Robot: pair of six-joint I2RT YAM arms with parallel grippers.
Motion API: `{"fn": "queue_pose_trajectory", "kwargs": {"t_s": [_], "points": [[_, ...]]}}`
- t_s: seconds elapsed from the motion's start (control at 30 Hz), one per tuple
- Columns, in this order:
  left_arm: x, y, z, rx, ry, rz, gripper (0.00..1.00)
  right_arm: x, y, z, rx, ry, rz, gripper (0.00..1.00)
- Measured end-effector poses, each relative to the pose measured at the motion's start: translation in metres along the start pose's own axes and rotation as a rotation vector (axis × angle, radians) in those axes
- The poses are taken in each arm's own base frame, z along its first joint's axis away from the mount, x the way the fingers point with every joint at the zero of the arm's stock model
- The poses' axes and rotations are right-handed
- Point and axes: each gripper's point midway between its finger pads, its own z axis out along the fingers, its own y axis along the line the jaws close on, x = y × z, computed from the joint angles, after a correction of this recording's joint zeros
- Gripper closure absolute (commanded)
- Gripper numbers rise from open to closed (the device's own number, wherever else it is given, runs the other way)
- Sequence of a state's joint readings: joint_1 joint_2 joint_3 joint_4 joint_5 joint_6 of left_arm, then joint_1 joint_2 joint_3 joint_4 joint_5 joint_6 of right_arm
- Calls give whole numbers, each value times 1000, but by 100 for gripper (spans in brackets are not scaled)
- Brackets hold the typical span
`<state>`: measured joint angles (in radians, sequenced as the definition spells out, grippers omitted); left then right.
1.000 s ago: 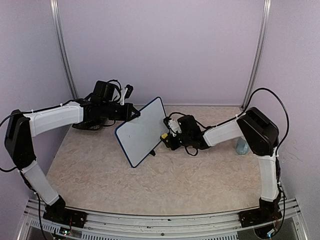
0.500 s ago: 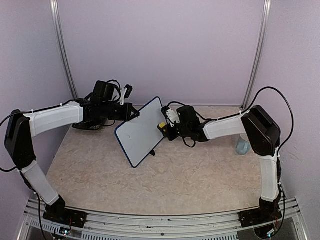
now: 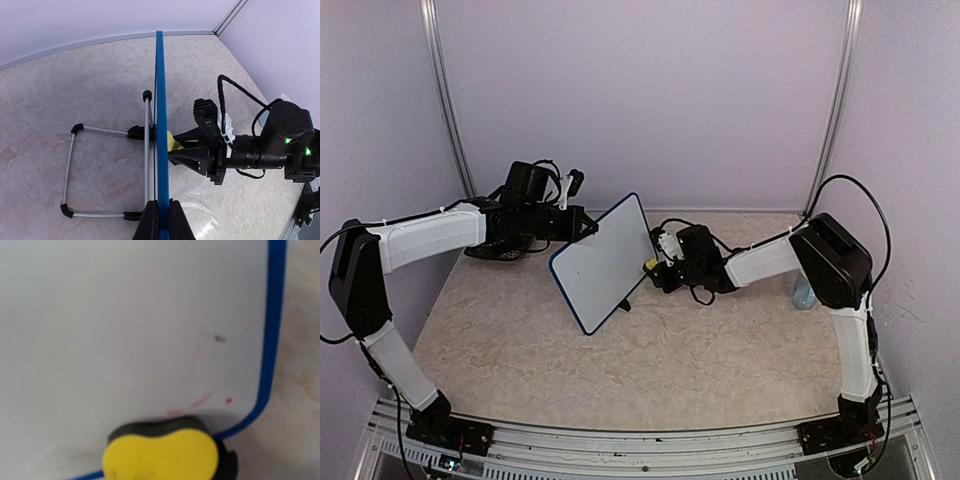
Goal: Erase the whiteboard
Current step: Erase the whiteboard at the center of the board.
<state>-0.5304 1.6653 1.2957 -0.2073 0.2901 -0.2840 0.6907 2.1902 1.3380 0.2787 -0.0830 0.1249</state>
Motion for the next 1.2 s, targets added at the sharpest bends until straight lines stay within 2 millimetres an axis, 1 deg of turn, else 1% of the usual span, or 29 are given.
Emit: {"fn": "queue_pose_trajectory", "kwargs": {"t_s": [0.2, 0.4, 0.53, 0.63, 0.73, 0.8, 0.83, 0.9, 1.03, 1.2], "points": [[0, -2, 0, 11, 0, 0, 100, 12, -1, 1, 1, 21, 1, 100], [0, -2, 0, 12, 1, 0, 100, 11, -1, 0, 1, 14, 1, 100], [0, -4, 0, 23, 3, 2, 100, 9, -1, -7, 6, 24, 1, 100], [1, -7, 0, 30, 4, 6, 100, -3, -3, -15, 20, 13, -4, 100], [1, -7, 0, 30, 4, 6, 100, -29, -7, -18, 30, -28, -8, 100], [1, -7, 0, 28, 3, 5, 100, -41, -10, -19, 35, -49, -9, 100], [1, -6, 0, 27, 3, 5, 100, -47, -12, -20, 38, -58, -9, 100], [1, -6, 0, 26, 3, 5, 100, -50, -14, -20, 40, -63, -7, 100], [0, -5, 0, 21, 2, 4, 100, -40, -15, -13, 33, -44, 3, 100], [0, -4, 0, 12, 0, 0, 100, -9, -21, 0, 38, 18, 21, 100]]}}
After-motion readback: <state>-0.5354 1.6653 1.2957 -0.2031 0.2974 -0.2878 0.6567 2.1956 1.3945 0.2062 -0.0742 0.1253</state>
